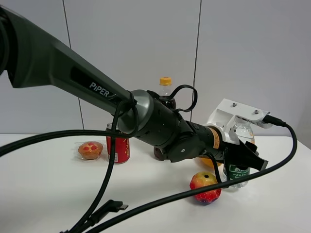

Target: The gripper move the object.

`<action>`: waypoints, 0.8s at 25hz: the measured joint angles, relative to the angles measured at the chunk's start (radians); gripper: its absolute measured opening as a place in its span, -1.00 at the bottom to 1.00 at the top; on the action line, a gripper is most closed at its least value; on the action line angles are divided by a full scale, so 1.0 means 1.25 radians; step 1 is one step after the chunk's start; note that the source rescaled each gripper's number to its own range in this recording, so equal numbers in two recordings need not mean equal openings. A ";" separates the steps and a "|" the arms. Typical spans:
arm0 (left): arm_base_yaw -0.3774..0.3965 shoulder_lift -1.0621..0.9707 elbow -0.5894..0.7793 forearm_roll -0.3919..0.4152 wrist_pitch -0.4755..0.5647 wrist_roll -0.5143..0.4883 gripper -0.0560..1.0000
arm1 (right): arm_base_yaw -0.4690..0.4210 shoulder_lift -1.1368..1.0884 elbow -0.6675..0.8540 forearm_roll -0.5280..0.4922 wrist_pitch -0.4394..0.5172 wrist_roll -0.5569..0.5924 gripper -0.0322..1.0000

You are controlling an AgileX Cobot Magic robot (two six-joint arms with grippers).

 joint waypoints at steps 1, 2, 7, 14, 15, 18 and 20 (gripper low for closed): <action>0.000 0.000 0.000 0.001 0.000 0.000 -0.79 | 0.000 0.000 0.000 0.000 0.000 0.000 1.00; 0.000 0.000 0.000 0.001 0.000 0.000 -0.79 | 0.000 0.000 0.000 0.000 0.000 0.000 1.00; 0.000 0.000 0.000 0.002 0.000 -0.001 -0.65 | 0.000 0.000 0.000 0.000 0.000 0.000 1.00; 0.000 -0.007 -0.008 0.009 -0.040 -0.002 -0.21 | 0.000 0.000 0.000 0.000 0.000 0.000 1.00; 0.000 -0.007 -0.008 0.009 -0.041 -0.002 -0.20 | 0.000 0.000 0.000 0.000 0.000 0.000 1.00; 0.000 -0.007 -0.008 0.009 -0.041 -0.002 -0.10 | 0.000 0.000 0.000 0.000 0.000 0.000 1.00; 0.000 -0.007 -0.008 0.009 -0.041 -0.002 0.03 | 0.000 0.000 0.000 0.000 0.000 0.000 1.00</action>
